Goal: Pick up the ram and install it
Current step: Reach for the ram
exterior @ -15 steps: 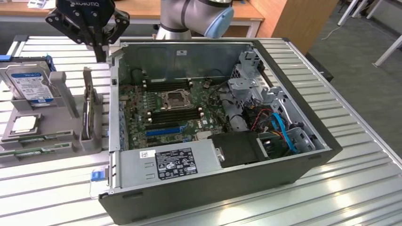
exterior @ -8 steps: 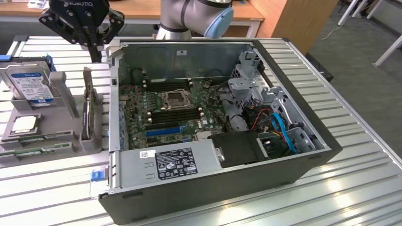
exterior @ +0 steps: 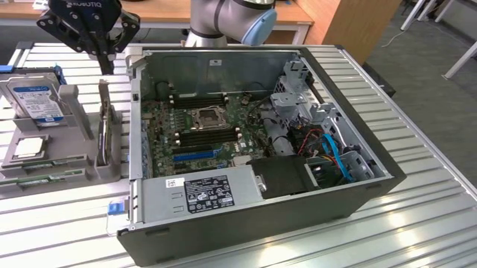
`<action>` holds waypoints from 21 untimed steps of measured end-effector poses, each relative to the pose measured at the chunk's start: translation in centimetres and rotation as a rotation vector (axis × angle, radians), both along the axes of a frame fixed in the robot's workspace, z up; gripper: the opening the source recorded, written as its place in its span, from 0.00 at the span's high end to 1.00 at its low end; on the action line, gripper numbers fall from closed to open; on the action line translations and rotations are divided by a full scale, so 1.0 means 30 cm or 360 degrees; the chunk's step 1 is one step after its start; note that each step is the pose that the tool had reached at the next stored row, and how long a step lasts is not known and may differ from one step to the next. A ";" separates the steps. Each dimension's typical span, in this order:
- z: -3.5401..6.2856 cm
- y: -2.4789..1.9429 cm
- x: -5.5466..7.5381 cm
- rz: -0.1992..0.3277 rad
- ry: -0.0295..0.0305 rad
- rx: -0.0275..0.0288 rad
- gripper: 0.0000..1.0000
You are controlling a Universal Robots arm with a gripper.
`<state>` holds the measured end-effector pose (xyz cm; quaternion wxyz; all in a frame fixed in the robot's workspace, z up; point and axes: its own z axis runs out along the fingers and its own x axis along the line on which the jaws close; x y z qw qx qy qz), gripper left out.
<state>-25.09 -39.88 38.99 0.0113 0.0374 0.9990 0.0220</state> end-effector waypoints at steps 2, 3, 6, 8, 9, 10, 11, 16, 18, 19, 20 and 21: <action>0.000 0.000 -0.009 0.0000 0.00002 0.00000 0.90; 0.000 0.000 -0.013 0.0000 0.00003 0.00000 0.90; 0.000 0.000 -0.027 0.0000 0.00005 0.00000 0.90; -0.001 0.000 -0.036 0.0000 0.00006 0.00001 0.90; -0.001 0.000 -0.040 0.0000 0.00007 0.00001 0.90; -0.001 0.000 -0.045 0.0000 0.00008 -0.00001 0.90; -0.001 0.000 -0.049 0.0000 0.00009 0.00000 0.90; -0.001 0.000 -0.073 0.0000 0.00013 0.00000 0.90; -0.002 0.000 -0.082 0.0000 0.00014 0.00001 0.90; -0.002 0.000 -0.087 0.0000 0.00015 0.00001 0.90; -0.002 0.000 -0.092 0.0000 0.00017 0.00000 0.90; -0.002 0.000 -0.096 0.0000 0.00017 0.00001 0.90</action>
